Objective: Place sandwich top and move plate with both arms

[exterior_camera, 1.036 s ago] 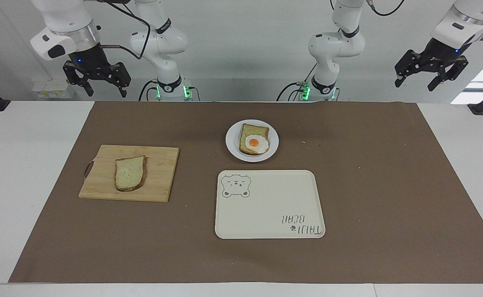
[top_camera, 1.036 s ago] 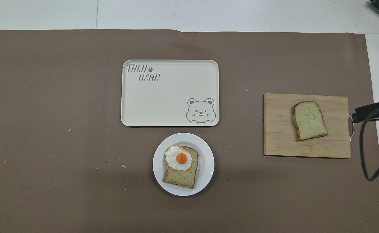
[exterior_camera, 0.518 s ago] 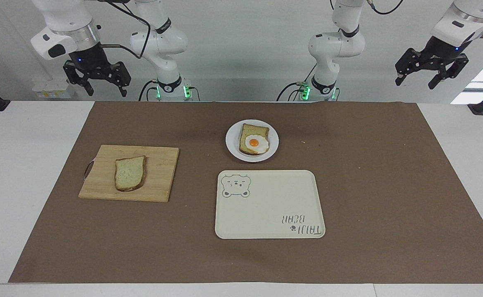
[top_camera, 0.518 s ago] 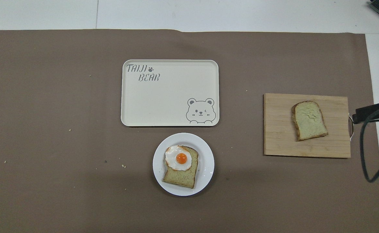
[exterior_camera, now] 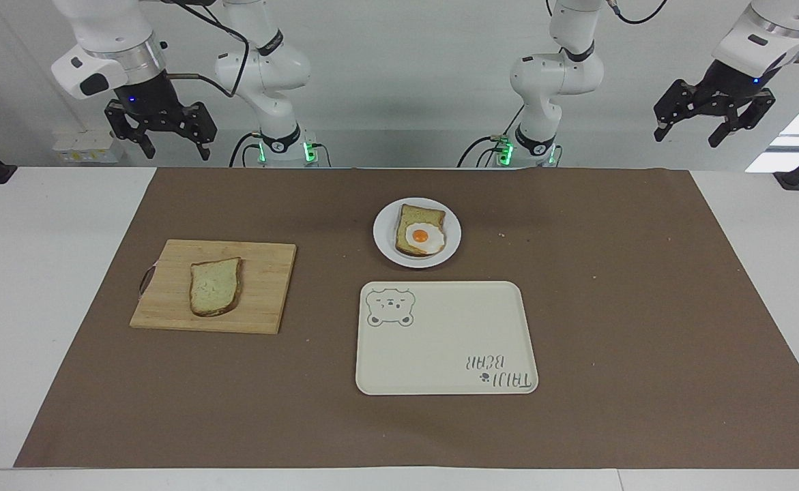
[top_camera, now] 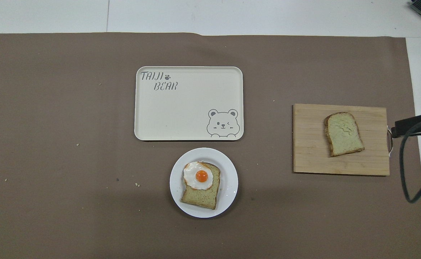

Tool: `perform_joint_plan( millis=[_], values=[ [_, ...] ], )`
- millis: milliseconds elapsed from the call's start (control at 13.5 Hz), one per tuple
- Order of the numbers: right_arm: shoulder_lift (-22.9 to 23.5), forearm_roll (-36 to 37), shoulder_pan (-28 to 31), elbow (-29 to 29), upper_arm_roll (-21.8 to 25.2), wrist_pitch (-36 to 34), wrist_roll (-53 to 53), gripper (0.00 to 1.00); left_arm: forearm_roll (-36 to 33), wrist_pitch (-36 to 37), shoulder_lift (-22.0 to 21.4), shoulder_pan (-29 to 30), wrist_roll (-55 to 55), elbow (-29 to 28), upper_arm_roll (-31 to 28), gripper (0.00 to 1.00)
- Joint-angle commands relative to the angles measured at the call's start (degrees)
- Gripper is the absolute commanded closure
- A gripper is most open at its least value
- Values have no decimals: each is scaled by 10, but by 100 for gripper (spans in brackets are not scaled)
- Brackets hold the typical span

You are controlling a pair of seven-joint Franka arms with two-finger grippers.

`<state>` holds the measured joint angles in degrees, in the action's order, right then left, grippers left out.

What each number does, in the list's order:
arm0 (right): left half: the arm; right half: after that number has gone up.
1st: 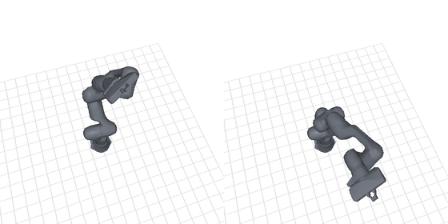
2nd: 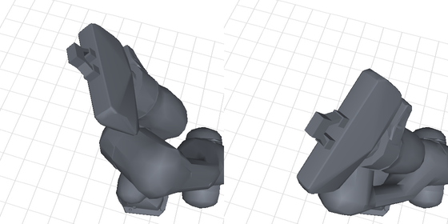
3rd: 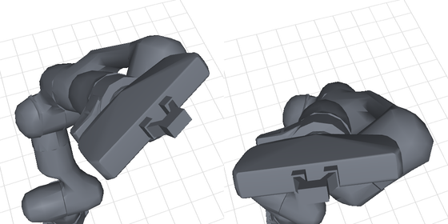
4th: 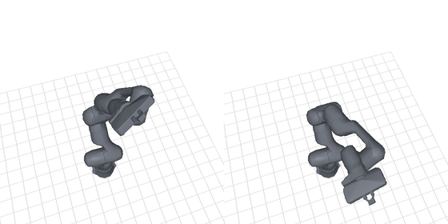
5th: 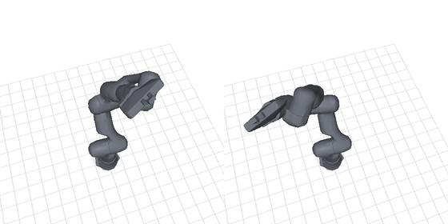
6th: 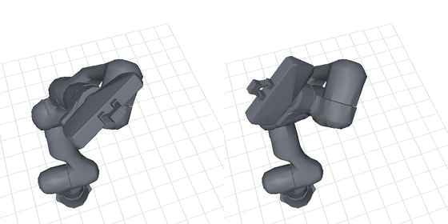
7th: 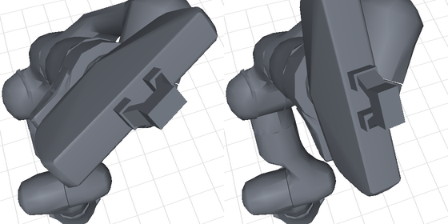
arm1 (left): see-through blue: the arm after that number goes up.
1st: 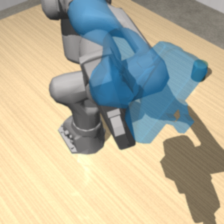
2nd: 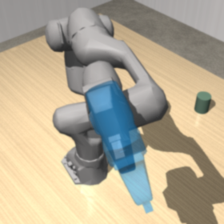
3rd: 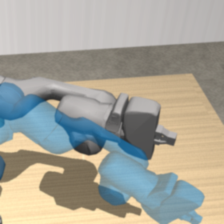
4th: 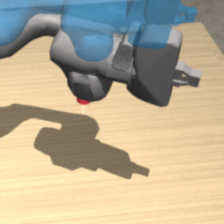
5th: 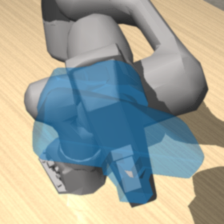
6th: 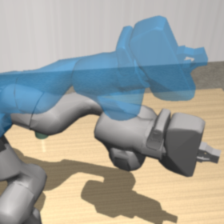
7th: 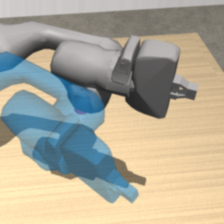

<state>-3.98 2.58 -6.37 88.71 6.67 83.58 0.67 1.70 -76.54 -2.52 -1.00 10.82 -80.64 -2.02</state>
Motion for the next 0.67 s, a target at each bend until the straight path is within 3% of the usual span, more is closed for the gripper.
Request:
perform_joint_plan(
  millis=[0, 592],
  values=[
    [-16, -15, 7, 20, -1, 11, -4, 0, -2, 3, -14, 6, -4, -15, 3, 0],
    [-9, -9, 1, 14, -3, 18, -1, 0, -2, 3, -15, 6, -4, -15, 3, 0]
  ],
)
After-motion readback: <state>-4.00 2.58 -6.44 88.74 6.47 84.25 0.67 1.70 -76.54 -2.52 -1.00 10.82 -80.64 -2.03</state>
